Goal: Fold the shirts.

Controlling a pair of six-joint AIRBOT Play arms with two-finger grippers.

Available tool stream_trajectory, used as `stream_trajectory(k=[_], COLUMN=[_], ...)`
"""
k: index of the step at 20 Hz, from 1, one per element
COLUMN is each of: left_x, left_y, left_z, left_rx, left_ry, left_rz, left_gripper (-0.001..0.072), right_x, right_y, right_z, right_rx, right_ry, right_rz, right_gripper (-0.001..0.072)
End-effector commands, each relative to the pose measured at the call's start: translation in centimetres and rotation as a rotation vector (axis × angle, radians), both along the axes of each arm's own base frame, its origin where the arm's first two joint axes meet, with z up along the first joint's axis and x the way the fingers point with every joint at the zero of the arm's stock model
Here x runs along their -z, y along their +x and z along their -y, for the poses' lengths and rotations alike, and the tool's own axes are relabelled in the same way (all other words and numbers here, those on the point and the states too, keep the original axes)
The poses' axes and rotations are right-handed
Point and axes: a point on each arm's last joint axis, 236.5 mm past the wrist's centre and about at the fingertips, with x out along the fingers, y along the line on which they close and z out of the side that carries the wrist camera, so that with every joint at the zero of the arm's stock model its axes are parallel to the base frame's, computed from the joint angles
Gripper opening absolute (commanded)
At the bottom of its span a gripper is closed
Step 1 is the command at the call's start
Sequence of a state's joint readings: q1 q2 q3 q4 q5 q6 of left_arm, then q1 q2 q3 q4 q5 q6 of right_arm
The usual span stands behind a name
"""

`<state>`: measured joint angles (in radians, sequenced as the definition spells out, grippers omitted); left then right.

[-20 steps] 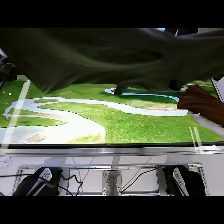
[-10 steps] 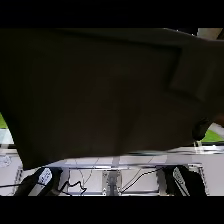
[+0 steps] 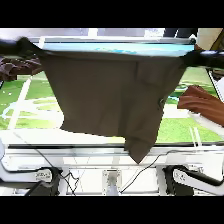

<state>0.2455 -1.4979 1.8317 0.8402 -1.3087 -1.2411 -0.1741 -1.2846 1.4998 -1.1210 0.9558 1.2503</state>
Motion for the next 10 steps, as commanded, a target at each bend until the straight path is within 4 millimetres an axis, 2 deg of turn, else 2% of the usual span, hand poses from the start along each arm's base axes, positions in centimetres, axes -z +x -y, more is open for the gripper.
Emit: stream_trajectory(k=[1,3,5,7,10], left_x=[11.8,14.2,15.5,17.4,21.0], left_y=[5.5,8.4,10.0,9.6,6.4], left_z=[-0.2,-1.5,-2.5,-2.7,-2.9], left_rx=[-0.006,-0.079,-0.122,-0.106,-0.054], left_ry=[0.145,0.142,0.155,0.174,0.218], left_rz=[-0.117,-0.084,-0.058,-0.104,-0.284], left_gripper=[0.0013,0.0013,0.0013,0.0013,0.0013], right_x=[8.3,10.9,13.0,15.5,19.3], right_y=[6.0,8.6,10.4,10.4,7.7], right_z=[-3.0,-3.6,-3.4,-3.4,-3.4], right_rx=[-0.006,0.016,0.052,0.058,0.021], right_ry=[0.018,-0.001,0.005,0.025,0.011], right_rz=[-0.031,0.006,0.026,-0.03,-0.205], right_gripper=[0.0019,0.002,0.0019,0.0019,0.0019])
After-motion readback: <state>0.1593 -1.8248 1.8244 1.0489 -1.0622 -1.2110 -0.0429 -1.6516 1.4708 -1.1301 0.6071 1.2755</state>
